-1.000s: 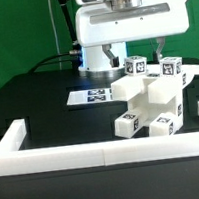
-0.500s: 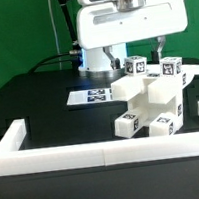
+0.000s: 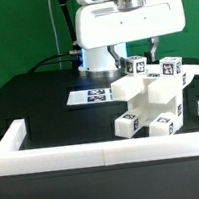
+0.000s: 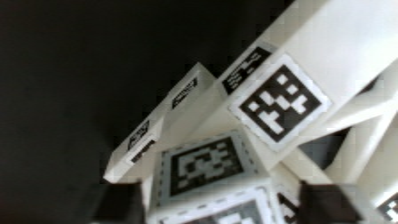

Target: Assemble chair

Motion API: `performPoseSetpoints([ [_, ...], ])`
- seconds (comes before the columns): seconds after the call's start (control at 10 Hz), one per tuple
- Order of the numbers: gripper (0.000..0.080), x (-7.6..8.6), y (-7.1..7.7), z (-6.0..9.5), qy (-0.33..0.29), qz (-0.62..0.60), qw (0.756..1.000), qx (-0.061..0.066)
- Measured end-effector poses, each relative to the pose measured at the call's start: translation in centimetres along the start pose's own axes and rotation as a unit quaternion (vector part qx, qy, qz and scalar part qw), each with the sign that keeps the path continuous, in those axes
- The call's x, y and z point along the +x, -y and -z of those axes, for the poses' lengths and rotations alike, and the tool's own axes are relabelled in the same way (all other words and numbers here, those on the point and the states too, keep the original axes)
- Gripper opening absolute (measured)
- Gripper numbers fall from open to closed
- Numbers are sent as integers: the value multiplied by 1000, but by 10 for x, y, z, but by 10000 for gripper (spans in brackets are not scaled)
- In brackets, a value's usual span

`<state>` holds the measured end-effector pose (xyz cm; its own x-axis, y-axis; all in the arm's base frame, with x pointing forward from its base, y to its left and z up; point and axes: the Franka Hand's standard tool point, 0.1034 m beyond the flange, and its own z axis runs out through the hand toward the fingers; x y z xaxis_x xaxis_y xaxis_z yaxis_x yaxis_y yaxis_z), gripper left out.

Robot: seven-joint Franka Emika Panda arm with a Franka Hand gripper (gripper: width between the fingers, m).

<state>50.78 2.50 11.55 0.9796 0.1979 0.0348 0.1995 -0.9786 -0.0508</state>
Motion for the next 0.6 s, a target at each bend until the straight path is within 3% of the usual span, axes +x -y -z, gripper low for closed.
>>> performPoseSetpoints([
  [0.4,286,0,0,0,0,-158,987,2],
  [0.6,286,1,1,0,-1,-282,960,4],
])
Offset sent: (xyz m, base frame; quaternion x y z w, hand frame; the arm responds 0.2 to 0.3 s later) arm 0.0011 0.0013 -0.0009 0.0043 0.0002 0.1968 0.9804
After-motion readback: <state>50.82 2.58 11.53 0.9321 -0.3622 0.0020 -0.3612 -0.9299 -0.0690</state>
